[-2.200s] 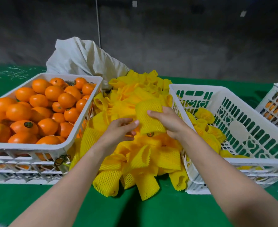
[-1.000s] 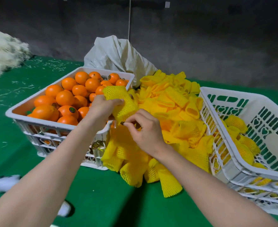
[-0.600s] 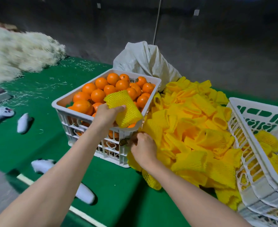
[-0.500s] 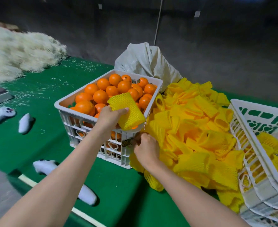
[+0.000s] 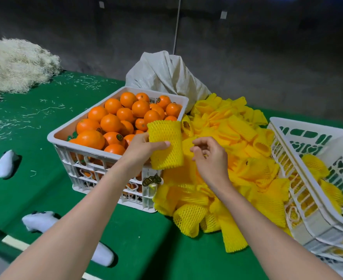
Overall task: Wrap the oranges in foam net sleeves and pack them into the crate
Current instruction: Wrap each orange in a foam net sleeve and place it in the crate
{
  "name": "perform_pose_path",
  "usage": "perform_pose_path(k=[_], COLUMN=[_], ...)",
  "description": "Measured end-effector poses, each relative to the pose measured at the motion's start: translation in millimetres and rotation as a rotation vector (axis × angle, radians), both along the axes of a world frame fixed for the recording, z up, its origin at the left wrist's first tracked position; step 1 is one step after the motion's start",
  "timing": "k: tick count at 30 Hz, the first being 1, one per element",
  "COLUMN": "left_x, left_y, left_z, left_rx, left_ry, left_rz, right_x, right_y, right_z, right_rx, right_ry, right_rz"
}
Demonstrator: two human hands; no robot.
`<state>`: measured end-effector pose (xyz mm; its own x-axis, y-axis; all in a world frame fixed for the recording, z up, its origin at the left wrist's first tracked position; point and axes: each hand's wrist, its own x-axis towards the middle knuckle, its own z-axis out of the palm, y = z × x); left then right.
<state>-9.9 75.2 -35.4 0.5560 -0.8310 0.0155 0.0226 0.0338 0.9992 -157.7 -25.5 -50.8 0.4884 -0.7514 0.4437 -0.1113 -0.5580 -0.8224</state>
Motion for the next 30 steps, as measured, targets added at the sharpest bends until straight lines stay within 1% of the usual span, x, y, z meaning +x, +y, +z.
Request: perform_pose_path(k=[1, 2, 5, 7, 9, 11, 12, 14, 16, 18, 21, 22, 23, 25, 26, 27, 28, 30], left_x=[-3, -7, -17, -22, -27, -31, -33, -34, -29, -14, 25, 38, 51, 72, 77, 79, 78, 76], left_y=[-3, -6, -16, -21, -25, -28, -29, -31, -29, -22, -12, -11, -11, -18, -22, -26, -29, -35], left_z=[0, 1, 0, 2, 3, 3, 3, 5, 9, 14, 14, 12, 8, -1, -5, -9, -12, -13], left_rx=[-0.006, -0.012, -0.028, -0.029, 0.006, 0.049, 0.075, 0.103, 0.081, 0.050, 0.082, 0.132, 0.215, 0.475, 0.621, 0.756, 0.875, 1.050], left_ry=[-0.033, -0.068, -0.243, -0.386, -0.526, -0.589, -0.583, -0.554, -0.530, -0.498, -0.387, -0.401, -0.469, -0.738, -0.847, -0.915, -0.945, -0.979], left_rz=[-0.040, -0.072, -0.108, -0.103, -0.084, -0.029, 0.004, 0.031, -0.027, -0.097, -0.091, -0.083, -0.085, -0.167, -0.248, -0.339, -0.417, -0.483], right_x=[-2, -3, -1, -2, -3, -3, -2, 2, 6, 11, 18, 21, 24, 30, 33, 35, 38, 41], right_y=[-1, -1, 1, 1, -4, -11, -15, -21, -25, -29, -37, -40, -43, -47, -48, -49, -49, -48], right_z=[13, 24, 42, 44, 44, 46, 46, 45, 46, 48, 51, 52, 52, 52, 53, 54, 55, 56], right_rx=[-0.079, -0.194, -0.505, -0.582, -0.523, -0.404, -0.375, -0.396, -0.394, -0.337, -0.313, -0.316, -0.318, -0.316, -0.317, -0.320, -0.322, -0.319], right_ry=[-0.049, -0.027, 0.172, 0.219, 0.208, 0.213, 0.226, 0.240, 0.216, 0.160, 0.140, 0.149, 0.159, 0.174, 0.175, 0.172, 0.170, 0.174], right_rz=[0.010, 0.042, 0.125, 0.091, 0.048, 0.048, 0.071, 0.134, 0.176, 0.208, 0.262, 0.271, 0.268, 0.246, 0.240, 0.241, 0.247, 0.266])
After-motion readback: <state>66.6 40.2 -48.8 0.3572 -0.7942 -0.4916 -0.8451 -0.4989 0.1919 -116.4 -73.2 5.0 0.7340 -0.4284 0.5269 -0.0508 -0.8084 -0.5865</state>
